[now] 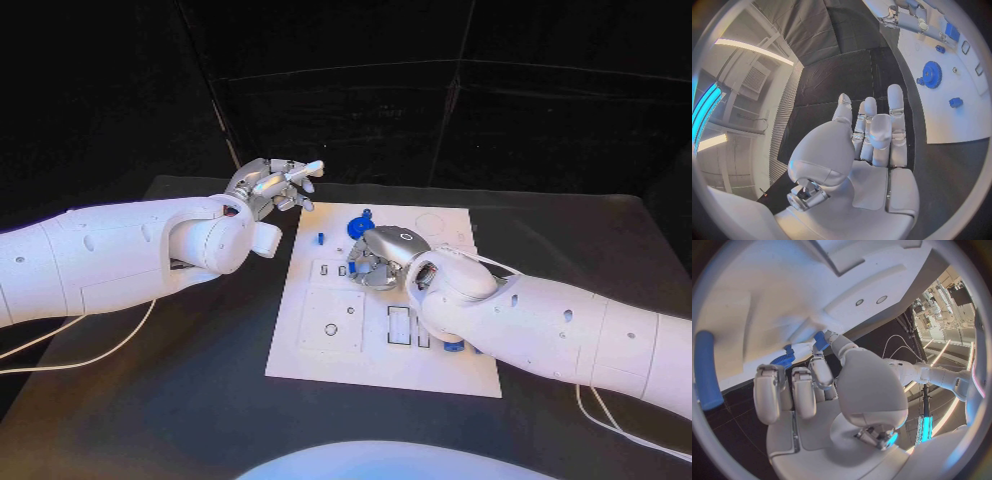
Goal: Assemble the parts on the task board
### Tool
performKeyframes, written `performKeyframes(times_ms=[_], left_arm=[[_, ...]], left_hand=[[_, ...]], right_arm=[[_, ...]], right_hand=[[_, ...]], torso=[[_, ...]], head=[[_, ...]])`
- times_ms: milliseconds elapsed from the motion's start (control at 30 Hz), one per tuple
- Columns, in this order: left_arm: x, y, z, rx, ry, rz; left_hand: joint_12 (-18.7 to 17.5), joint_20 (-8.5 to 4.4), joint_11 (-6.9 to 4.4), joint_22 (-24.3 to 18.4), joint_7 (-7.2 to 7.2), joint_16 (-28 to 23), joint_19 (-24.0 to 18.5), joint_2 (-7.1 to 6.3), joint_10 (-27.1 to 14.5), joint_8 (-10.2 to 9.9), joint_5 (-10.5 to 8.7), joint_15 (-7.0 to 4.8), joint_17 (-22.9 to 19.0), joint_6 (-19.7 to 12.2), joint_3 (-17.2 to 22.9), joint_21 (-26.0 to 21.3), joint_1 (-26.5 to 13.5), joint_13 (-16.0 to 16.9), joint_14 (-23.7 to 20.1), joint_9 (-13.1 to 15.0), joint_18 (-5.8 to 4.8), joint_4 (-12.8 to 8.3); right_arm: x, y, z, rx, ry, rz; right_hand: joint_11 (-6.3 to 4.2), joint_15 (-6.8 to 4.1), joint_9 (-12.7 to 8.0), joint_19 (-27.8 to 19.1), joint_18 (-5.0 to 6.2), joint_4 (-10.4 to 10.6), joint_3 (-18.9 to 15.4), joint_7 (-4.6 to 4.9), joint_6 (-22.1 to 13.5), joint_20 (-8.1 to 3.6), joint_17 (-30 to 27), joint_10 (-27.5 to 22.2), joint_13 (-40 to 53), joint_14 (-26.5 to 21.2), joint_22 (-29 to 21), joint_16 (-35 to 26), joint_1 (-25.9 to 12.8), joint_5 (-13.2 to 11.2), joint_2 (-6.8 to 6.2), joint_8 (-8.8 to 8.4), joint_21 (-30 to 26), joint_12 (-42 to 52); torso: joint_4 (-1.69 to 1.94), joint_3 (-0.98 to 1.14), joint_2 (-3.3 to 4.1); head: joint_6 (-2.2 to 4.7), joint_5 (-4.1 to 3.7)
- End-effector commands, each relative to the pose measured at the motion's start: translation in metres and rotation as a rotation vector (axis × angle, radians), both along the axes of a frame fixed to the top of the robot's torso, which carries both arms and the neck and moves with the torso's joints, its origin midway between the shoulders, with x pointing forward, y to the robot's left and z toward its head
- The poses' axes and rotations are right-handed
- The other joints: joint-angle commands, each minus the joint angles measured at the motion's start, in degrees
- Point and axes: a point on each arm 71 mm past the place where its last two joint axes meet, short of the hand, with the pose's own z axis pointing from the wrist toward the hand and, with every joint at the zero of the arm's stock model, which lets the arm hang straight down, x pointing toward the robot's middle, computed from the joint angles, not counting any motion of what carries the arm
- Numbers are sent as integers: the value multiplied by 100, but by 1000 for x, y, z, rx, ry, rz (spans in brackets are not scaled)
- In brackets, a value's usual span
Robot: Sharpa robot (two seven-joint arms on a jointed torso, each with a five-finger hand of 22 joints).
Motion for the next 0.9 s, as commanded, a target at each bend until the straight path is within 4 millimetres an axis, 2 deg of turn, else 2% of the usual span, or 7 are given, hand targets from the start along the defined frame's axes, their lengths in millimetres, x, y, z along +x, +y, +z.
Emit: performKeyframes(times_ms=[33, 433, 900], left_arm=[[1, -1, 3, -13, -27, -9], [2, -3, 3, -14, -26, -14], [2, -4, 3, -16, -26, -18]], left_hand=[[-32, 23, -12, -6, -1, -4, -10, 43, -37, -17, 26, 9, -4, -31, 2, -27, 3, -5, -24, -8, 65, -3], [-32, 23, -12, -6, -1, -4, -10, 43, -37, -17, 26, 9, -4, -31, 2, -27, 3, -5, -24, -8, 65, -3], [-41, 25, -10, -10, 0, 4, -6, 43, -42, -18, 26, 11, 11, -33, 3, -33, 15, -13, -17, -8, 66, -10]], right_arm=[[-1, 1, 0, 6, 2, 6], [-1, 0, -1, -12, 16, 2], [1, -3, -4, -46, 39, -26]], right_hand=[[25, -41, 2, 292, -41, 2, 12, 20, 25, -35, 1510, -3, -11, 595, 887, 14, -34, -30, -18, 26, -26, -20], [29, -39, 0, 290, -40, -2, 10, 24, 16, -33, 1510, -13, -20, 595, 884, 14, -33, -49, -27, 18, -27, -31], [69, -7, -24, 265, -30, 10, -20, 74, -110, -9, 1510, -94, -100, 595, 836, 14, -65, -96, -91, -67, -50, -126]], torso=[[2, 1, -2], [6, -3, 0], [6, -5, -1]], head=[[-6, 9], [-26, -1], [-40, -1]])
